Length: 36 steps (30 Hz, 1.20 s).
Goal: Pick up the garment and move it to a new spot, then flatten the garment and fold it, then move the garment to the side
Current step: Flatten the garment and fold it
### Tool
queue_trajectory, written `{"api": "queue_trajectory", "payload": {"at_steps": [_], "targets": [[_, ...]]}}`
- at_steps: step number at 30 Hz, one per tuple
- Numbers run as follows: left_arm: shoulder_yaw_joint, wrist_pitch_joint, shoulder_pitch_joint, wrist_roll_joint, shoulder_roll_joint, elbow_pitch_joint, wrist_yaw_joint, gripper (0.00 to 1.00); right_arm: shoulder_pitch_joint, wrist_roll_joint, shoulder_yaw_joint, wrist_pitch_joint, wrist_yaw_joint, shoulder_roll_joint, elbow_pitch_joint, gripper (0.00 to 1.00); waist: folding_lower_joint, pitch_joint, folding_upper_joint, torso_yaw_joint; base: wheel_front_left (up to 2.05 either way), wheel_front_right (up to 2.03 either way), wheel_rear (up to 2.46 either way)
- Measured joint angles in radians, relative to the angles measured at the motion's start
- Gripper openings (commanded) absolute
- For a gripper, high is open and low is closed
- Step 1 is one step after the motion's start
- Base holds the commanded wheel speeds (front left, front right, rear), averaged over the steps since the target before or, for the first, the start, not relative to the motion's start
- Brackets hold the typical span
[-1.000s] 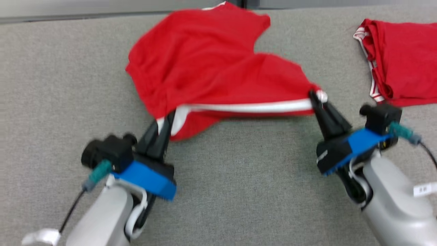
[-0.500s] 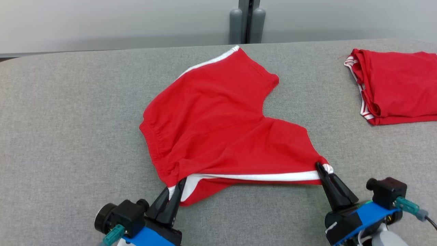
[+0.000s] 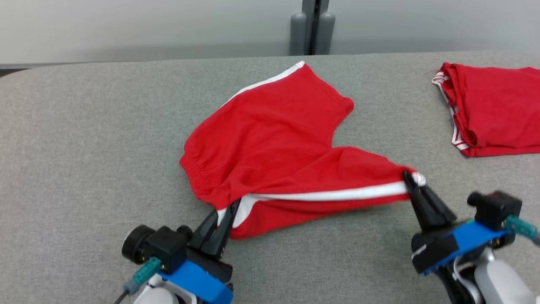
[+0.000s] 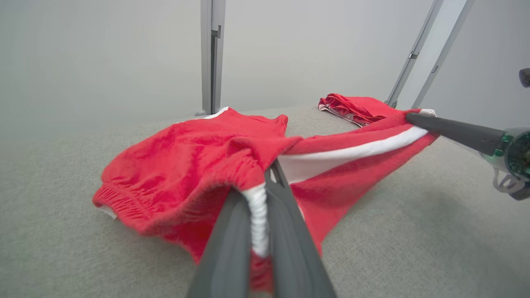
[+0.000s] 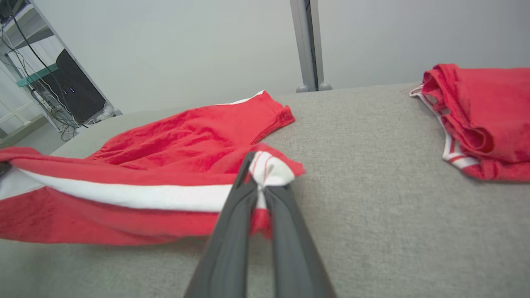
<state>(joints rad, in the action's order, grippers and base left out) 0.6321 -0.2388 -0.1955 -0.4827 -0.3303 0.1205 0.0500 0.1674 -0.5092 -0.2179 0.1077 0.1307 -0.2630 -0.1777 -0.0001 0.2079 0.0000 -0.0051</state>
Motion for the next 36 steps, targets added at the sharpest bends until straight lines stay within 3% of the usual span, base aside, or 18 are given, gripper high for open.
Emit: {"api": "queue_trajectory", "payload": {"at_steps": [14, 24, 36], "targets": [[-0.04, -0.002, -0.222, -0.01, 0.042, 0.078, 0.03, 0.0, 0.419, 0.031, -0.012, -0.131, 0.0, -0.035, -0.14, 0.0, 0.0002, 0.133, 0.0, 0.061, 0.0, 0.0, 0.0], [-0.073, -0.018, -0.378, -0.028, 0.1, 0.185, 0.054, 0.0, 0.73, 0.042, -0.089, -0.187, 0.0, -0.045, -0.351, 0.0, 0.0003, 0.243, 0.0, 0.133, 0.0, 0.0, 0.0], [-0.117, -0.023, -0.531, -0.024, 0.176, 0.325, 0.074, 0.0, 1.026, 0.079, -0.134, -0.172, 0.0, 0.001, -0.672, 0.0, 0.0003, 0.366, 0.0, 0.193, 0.0, 0.0, 0.0]]}}
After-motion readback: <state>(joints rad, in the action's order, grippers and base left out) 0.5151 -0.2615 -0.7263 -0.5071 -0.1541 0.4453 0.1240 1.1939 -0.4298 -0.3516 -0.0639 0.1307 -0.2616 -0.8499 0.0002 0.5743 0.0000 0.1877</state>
